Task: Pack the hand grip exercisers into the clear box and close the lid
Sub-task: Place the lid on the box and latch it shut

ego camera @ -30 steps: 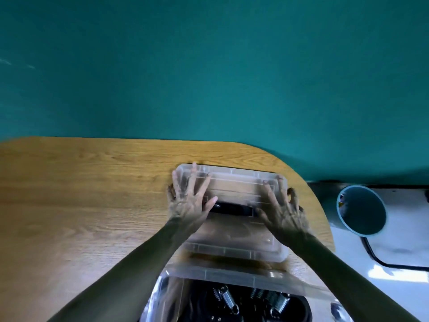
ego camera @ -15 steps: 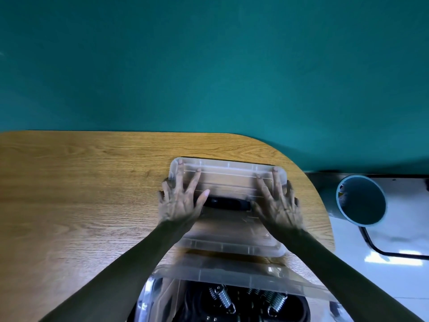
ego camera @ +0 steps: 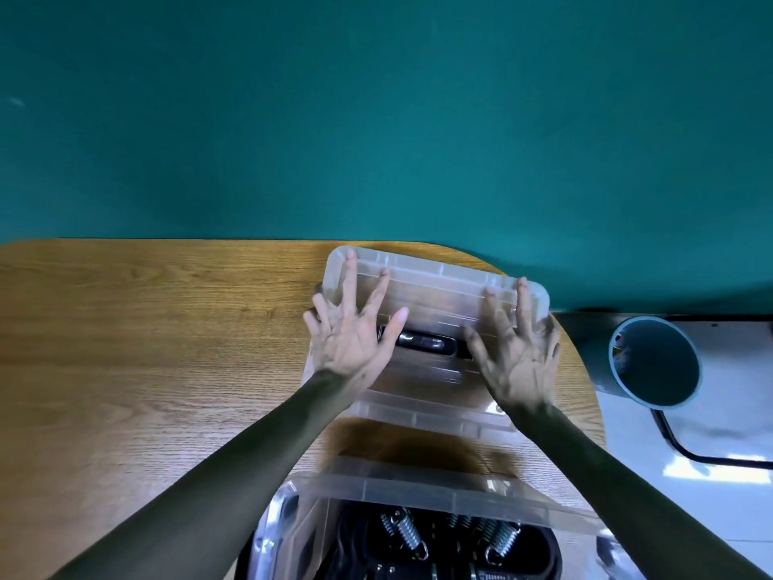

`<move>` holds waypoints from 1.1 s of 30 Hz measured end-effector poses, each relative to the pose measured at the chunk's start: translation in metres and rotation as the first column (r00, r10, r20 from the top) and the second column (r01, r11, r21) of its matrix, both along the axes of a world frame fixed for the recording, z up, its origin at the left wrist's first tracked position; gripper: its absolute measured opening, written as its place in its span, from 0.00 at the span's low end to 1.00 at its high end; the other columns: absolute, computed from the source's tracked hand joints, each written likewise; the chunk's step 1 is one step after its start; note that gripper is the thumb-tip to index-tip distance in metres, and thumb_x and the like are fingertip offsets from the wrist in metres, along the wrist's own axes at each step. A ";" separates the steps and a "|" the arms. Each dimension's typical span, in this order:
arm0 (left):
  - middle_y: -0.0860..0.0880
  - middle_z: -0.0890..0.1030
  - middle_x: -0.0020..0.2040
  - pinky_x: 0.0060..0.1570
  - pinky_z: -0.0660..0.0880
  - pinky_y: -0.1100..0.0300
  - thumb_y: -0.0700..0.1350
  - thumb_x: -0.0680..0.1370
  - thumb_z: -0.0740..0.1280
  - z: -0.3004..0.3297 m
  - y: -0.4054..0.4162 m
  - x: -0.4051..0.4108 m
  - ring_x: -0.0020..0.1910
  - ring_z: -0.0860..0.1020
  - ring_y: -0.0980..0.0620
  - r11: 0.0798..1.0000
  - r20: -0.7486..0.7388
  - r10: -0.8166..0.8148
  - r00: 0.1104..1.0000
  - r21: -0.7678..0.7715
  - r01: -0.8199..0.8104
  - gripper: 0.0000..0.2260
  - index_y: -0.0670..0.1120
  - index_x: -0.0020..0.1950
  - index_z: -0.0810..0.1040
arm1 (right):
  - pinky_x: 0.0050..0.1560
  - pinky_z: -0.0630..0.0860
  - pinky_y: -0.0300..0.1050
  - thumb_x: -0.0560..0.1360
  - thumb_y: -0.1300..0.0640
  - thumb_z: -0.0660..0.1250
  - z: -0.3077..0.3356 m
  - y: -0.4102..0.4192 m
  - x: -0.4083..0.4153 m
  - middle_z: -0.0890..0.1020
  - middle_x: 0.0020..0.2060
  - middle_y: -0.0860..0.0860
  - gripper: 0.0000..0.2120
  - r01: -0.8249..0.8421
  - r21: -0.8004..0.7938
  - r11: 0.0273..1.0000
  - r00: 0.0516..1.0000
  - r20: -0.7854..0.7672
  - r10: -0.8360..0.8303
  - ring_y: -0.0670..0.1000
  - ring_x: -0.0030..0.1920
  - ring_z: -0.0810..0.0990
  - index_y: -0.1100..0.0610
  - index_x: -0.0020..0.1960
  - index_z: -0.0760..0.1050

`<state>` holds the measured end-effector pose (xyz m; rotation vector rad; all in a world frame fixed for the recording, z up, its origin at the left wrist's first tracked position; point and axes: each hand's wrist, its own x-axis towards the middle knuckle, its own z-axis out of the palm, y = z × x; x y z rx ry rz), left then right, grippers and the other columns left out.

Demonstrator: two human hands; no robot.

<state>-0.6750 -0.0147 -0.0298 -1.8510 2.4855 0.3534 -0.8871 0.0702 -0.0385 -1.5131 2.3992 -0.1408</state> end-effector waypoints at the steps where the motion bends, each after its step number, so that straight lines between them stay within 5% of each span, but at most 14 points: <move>1: 0.49 0.33 0.82 0.47 0.64 0.50 0.70 0.80 0.42 0.005 -0.002 -0.003 0.49 0.62 0.45 1.000 -0.006 0.000 1.000 -0.012 0.000 0.30 0.63 0.81 0.47 | 0.65 0.67 0.65 0.76 0.29 0.48 0.000 -0.001 -0.001 0.44 0.81 0.45 0.33 0.021 -0.047 0.999 1.000 0.000 -0.021 0.70 0.68 0.63 0.38 0.78 0.57; 19: 0.53 0.36 0.82 0.54 0.65 0.46 0.69 0.81 0.45 0.127 -0.017 -0.020 0.67 0.63 0.34 0.963 -0.145 0.034 0.989 -0.262 -0.071 0.28 0.64 0.80 0.55 | 0.59 0.66 0.61 0.77 0.34 0.56 0.114 -0.020 -0.003 0.53 0.81 0.42 0.25 0.171 -0.412 0.895 0.978 -0.042 -0.206 0.68 0.67 0.63 0.37 0.73 0.67; 33: 0.52 0.39 0.83 0.53 0.65 0.46 0.68 0.82 0.42 0.190 0.087 0.035 0.63 0.64 0.37 0.952 -0.233 0.042 0.972 -0.285 -0.110 0.28 0.63 0.80 0.56 | 0.56 0.66 0.59 0.78 0.33 0.57 0.185 0.074 0.042 0.56 0.80 0.43 0.23 0.091 -0.504 0.859 0.960 -0.186 -0.210 0.68 0.64 0.66 0.37 0.72 0.70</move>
